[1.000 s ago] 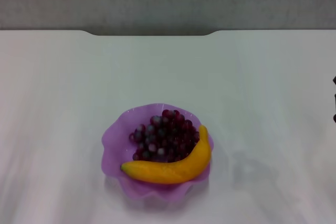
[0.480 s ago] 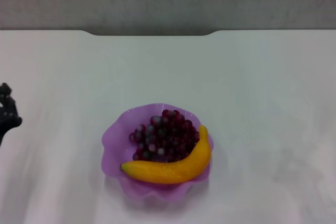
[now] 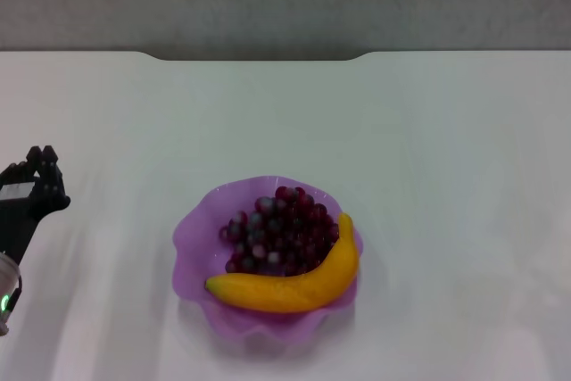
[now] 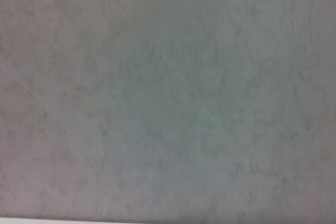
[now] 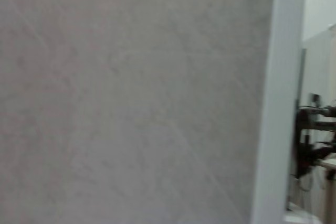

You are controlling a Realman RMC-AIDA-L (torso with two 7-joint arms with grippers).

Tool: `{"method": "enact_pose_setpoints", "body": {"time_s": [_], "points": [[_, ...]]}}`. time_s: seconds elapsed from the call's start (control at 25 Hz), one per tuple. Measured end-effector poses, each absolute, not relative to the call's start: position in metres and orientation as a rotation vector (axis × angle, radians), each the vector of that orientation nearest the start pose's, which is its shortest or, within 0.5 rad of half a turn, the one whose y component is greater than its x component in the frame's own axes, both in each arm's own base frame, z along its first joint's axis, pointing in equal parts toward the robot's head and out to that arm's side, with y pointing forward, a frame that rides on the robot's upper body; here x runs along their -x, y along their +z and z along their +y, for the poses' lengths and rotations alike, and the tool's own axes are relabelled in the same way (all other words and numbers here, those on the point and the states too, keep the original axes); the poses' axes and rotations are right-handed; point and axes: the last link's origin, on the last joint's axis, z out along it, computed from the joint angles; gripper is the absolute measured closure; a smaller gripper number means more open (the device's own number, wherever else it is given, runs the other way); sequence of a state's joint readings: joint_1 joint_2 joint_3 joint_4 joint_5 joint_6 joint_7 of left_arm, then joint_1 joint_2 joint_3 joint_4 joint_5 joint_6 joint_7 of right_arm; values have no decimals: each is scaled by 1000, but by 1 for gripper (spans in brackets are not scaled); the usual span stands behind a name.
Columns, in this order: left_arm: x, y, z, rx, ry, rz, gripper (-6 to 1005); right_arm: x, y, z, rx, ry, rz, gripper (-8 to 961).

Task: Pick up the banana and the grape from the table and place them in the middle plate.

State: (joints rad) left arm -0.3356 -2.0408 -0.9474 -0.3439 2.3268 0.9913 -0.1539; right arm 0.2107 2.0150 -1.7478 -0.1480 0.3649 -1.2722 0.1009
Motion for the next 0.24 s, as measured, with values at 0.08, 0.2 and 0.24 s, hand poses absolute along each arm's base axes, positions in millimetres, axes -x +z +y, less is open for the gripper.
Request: {"method": "enact_pose_setpoints", "body": {"time_s": [0.08, 0.2, 0.24], "points": [[344, -12, 329, 1546, -663, -708, 875, -405, 50, 257, 1415, 487, 474, 931], [345, -8, 337, 1558, -643, -687, 875, -414, 53, 245, 1385, 444, 485, 931], [345, -8, 337, 1558, -643, -687, 875, -414, 53, 245, 1385, 444, 485, 931]]}}
